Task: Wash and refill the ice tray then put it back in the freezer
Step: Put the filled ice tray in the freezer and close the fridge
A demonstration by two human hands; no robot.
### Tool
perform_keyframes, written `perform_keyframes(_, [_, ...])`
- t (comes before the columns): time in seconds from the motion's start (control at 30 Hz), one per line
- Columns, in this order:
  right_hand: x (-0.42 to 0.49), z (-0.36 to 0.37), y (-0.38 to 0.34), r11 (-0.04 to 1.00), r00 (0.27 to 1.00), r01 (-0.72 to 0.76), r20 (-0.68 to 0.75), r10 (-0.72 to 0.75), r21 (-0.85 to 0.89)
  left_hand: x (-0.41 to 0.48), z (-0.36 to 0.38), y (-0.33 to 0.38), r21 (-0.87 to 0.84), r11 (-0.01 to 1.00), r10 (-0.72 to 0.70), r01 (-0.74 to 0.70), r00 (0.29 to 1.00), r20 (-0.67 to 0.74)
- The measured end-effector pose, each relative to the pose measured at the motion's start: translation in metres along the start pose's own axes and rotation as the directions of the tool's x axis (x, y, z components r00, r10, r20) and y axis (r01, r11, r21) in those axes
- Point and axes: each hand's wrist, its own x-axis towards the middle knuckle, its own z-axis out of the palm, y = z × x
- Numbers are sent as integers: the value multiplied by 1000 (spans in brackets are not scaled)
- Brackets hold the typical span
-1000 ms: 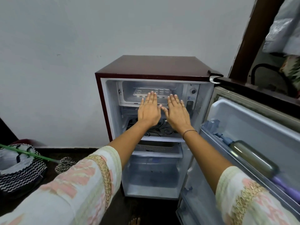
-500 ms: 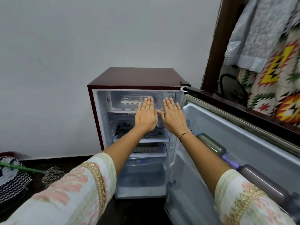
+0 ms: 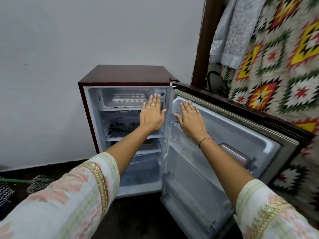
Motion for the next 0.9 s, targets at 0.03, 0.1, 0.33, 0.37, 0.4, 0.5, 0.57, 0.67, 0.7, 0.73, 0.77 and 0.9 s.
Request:
perform_keyframes(0.03, [-6, -6, 5, 1000, 1000, -2, -9, 2, -7, -2, -2, 8, -12, 1000, 10, -10, 1000, -1])
perform_keyframes(0.1, [-15, -18, 15, 999, 1000, -3, -21, 2, -48, -5, -5, 24, -41, 999, 34, -35, 999, -11])
perform_keyframes(0.33, [-30, -54, 65, 981, 999, -27, -42, 19, -190, -1, -16, 90, -113, 985, 129, -131, 991, -28])
perform_keyframes(0.37, [-31, -58, 73, 980, 998, -32, -50, 22, -194, 1, -17, 100, -125, 982, 141, -144, 989, -31])
perform_keyframes(0.4, [-32, -62, 82, 980, 998, -36, -57, 25, -196, 2, -18, 110, -141, 978, 150, -153, 988, -30])
perform_keyframes(0.5, [-38, -77, 108, 981, 996, -52, -77, 38, -189, 5, -18, 142, -163, 969, 182, -184, 983, -31])
perform_keyframes(0.57, [-43, -87, 128, 980, 994, -67, -97, 50, -186, 8, -16, 164, -179, 962, 202, -205, 979, -38])
perform_keyframes(0.67, [-49, -98, 156, 979, 988, -97, -134, 74, -180, 12, -11, 197, -205, 953, 219, -221, 975, -35])
perform_keyframes(0.7, [-51, -100, 165, 979, 987, -107, -137, 83, -176, 13, -9, 207, -215, 951, 223, -224, 974, -29])
perform_keyframes(0.73, [-53, -101, 173, 978, 987, -116, -134, 94, -173, 14, -6, 217, -227, 948, 226, -225, 974, -20])
perform_keyframes(0.77, [-55, -102, 181, 978, 987, -125, -124, 105, -169, 14, -4, 227, -239, 944, 230, -226, 973, -10])
perform_keyframes(0.9, [-65, -103, 208, 967, 983, -177, -72, 166, -183, 15, 3, 260, -283, 930, 250, -234, 968, 20])
